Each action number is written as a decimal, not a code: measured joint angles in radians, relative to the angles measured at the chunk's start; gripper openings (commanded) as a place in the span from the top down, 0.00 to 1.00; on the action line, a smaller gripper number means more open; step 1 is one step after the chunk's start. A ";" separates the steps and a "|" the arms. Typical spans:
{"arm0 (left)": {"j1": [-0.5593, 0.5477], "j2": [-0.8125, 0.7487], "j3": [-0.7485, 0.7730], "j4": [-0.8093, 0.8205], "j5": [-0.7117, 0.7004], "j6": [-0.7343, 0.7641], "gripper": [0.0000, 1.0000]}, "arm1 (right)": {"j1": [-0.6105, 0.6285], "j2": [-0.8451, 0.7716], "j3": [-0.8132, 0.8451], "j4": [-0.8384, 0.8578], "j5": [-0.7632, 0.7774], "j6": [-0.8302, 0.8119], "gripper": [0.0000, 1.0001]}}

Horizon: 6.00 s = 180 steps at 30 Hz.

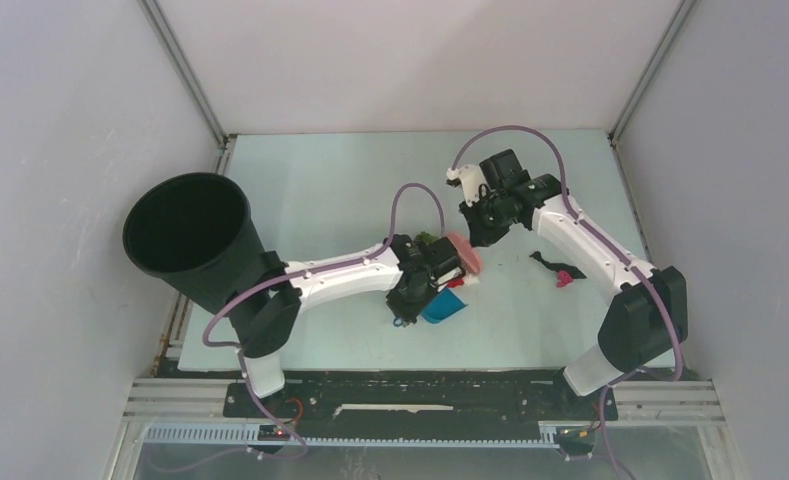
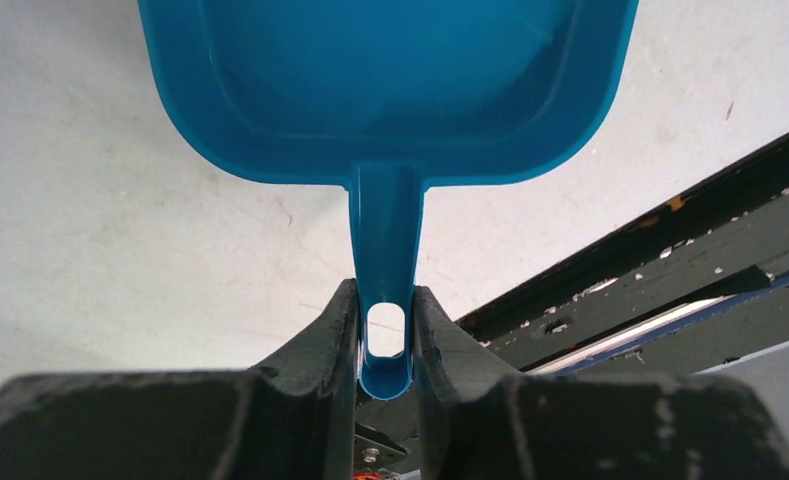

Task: Sweep away the paper scraps from the table

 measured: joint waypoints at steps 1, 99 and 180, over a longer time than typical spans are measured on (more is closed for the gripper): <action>0.000 0.011 0.009 0.003 0.000 0.000 1.00 | 0.002 0.000 -0.001 -0.008 -0.030 0.003 1.00; 0.043 -0.301 -0.384 0.471 -0.126 -0.072 1.00 | 0.209 0.190 0.354 -0.085 0.092 0.072 1.00; -0.144 -0.161 -0.354 0.597 -0.263 -0.123 1.00 | -0.336 -0.166 0.067 -0.134 -0.122 0.089 1.00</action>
